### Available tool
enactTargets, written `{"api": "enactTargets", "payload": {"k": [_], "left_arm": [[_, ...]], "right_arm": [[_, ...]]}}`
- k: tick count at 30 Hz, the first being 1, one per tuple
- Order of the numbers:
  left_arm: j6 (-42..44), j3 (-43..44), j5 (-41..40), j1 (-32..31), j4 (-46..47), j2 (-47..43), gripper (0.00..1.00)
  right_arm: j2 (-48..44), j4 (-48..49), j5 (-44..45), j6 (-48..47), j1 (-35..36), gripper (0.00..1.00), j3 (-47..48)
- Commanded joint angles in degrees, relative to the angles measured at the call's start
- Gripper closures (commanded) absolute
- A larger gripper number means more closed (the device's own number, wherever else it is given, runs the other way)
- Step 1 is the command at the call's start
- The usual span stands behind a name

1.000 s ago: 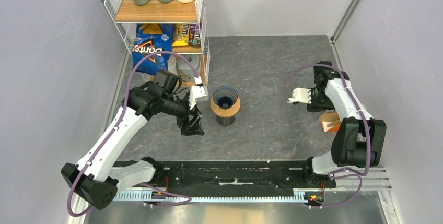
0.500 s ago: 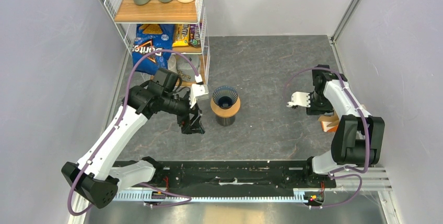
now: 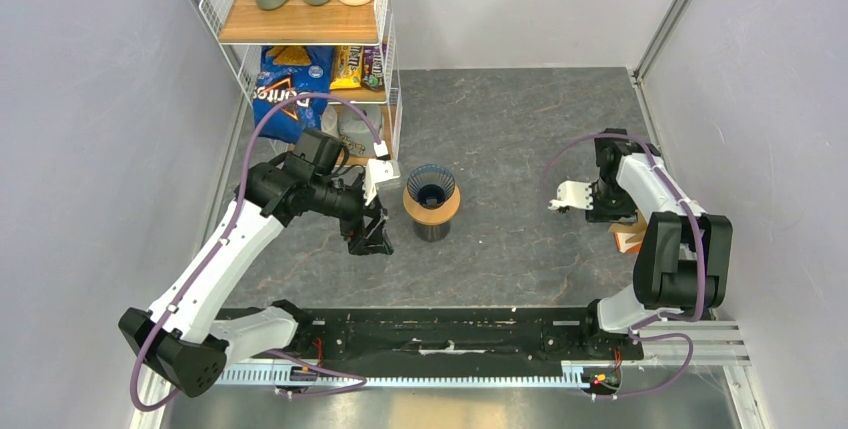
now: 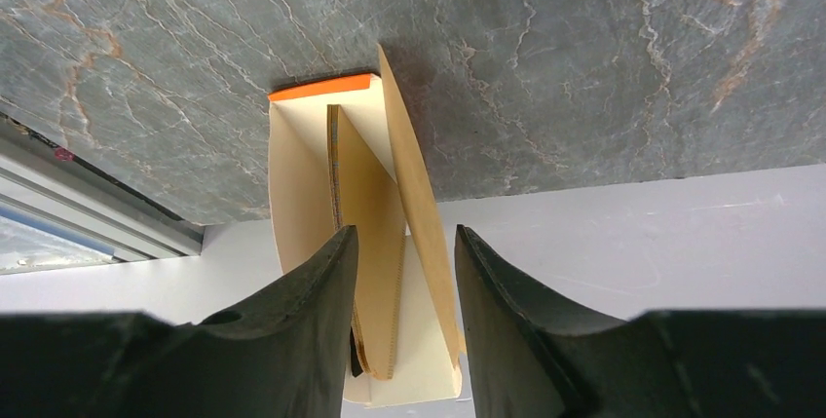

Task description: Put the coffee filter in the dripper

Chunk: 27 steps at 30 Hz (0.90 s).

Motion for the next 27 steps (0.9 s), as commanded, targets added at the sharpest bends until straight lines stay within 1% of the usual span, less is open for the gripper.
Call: {"api": "enactTargets", "payload": {"k": [1, 11, 15, 22, 27], "left_arm": [[-1.4, 2.3, 1.7, -0.2, 1.9, 0.1, 0.14], [-1.7, 2.0, 1.8, -0.2, 2.0, 0.0, 0.14], [-1.7, 2.0, 1.8, -0.2, 2.0, 0.0, 0.14], [-1.8, 2.4, 1.8, -0.2, 2.0, 0.0, 0.14], [-1.8, 2.2, 1.9, -0.2, 2.0, 0.0, 0.14]], "right_arm": [[0.7, 0.1, 1.0, -1.0, -0.2, 0.52, -0.9], [1.7, 0.6, 0.9, -0.7, -0.2, 0.61, -0.8], [1.4, 1.0, 0.8, -0.8, -0.2, 0.70, -1.1], [1.6, 1.6, 1.3, -0.8, -0.2, 0.78, -1.7], [1.5, 2.3, 1.1, -0.3, -0.2, 0.90, -1.4]]}}
